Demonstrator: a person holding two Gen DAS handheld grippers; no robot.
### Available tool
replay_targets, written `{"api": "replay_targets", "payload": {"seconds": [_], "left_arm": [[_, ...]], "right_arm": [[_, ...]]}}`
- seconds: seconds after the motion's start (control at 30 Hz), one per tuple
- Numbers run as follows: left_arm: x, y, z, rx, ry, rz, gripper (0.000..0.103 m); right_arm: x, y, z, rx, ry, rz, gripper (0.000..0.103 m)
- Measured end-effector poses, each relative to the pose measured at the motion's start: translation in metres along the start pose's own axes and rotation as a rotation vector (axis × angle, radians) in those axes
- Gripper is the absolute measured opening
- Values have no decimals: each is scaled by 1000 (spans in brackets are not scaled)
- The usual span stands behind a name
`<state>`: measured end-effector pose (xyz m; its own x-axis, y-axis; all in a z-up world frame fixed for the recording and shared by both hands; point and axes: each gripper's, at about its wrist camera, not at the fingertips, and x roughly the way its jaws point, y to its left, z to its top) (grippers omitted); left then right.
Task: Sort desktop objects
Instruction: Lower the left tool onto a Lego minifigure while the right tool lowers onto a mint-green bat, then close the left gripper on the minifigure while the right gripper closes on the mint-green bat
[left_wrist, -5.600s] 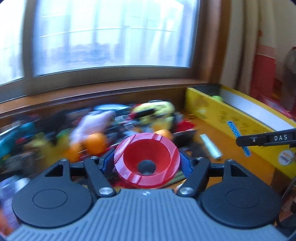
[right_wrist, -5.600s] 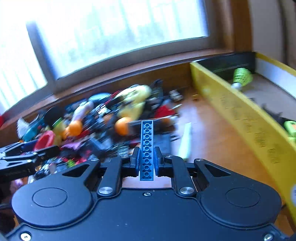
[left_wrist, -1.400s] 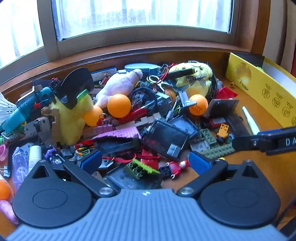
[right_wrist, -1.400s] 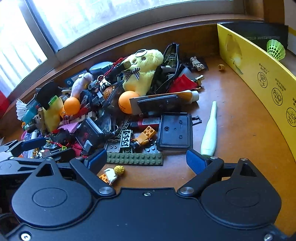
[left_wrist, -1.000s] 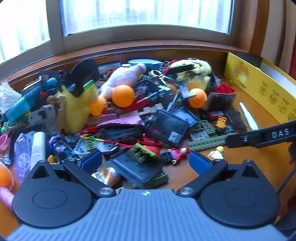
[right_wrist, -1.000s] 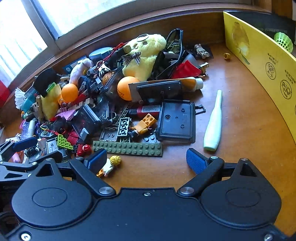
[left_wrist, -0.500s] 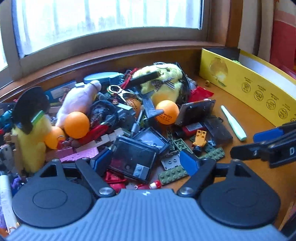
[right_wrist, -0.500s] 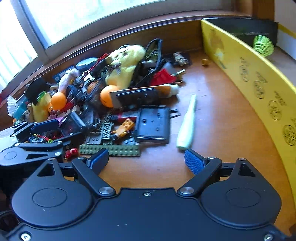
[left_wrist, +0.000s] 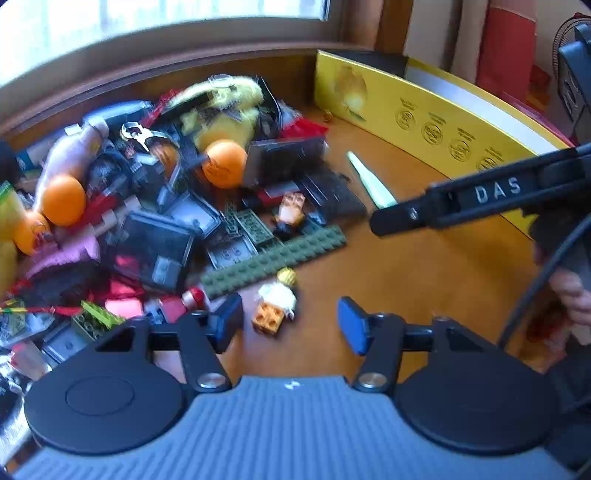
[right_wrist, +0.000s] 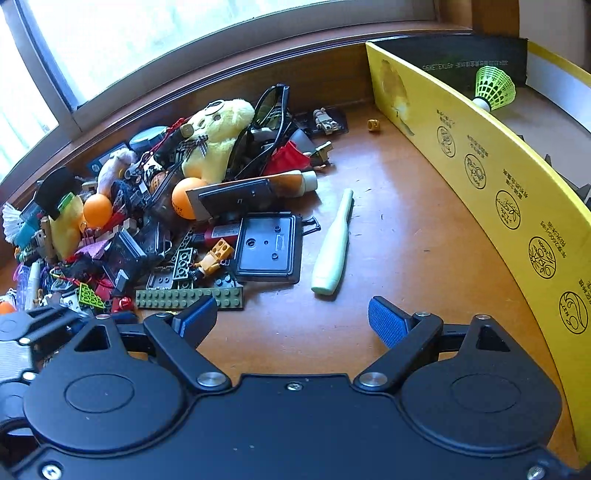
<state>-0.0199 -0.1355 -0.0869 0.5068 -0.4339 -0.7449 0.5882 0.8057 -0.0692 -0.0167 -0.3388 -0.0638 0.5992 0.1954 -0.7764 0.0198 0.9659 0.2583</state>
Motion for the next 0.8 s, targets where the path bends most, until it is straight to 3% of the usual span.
{"api": "replay_targets", "payload": {"seconds": [0.07, 0.13, 0.23, 0.43, 0.57, 0.63, 0.67, 0.8], "left_arm": [[2, -1, 1, -7, -12, 15, 42], [4, 0, 4, -18, -18, 33, 28], [3, 3, 5, -43, -17, 29, 28], [-6, 8, 8, -72, -42, 46, 28], [-10, 9, 10, -69, -56, 56, 28], [-10, 10, 13, -71, -60, 56, 28], [-11, 11, 13, -71, -63, 56, 28], [-11, 13, 18, -73, -75, 48, 28]], "right_arm": [[1, -1, -1, -1, 7, 0, 89], [2, -3, -1, 0, 9, -1, 88], [3, -4, 1, -14, -11, -10, 86], [15, -2, 8, -76, -62, -61, 68], [28, -3, 13, -93, -82, -96, 49], [31, -4, 14, -93, -94, -91, 24], [33, -4, 16, -96, -80, -110, 18], [30, -10, 17, -49, -76, -103, 18]]}}
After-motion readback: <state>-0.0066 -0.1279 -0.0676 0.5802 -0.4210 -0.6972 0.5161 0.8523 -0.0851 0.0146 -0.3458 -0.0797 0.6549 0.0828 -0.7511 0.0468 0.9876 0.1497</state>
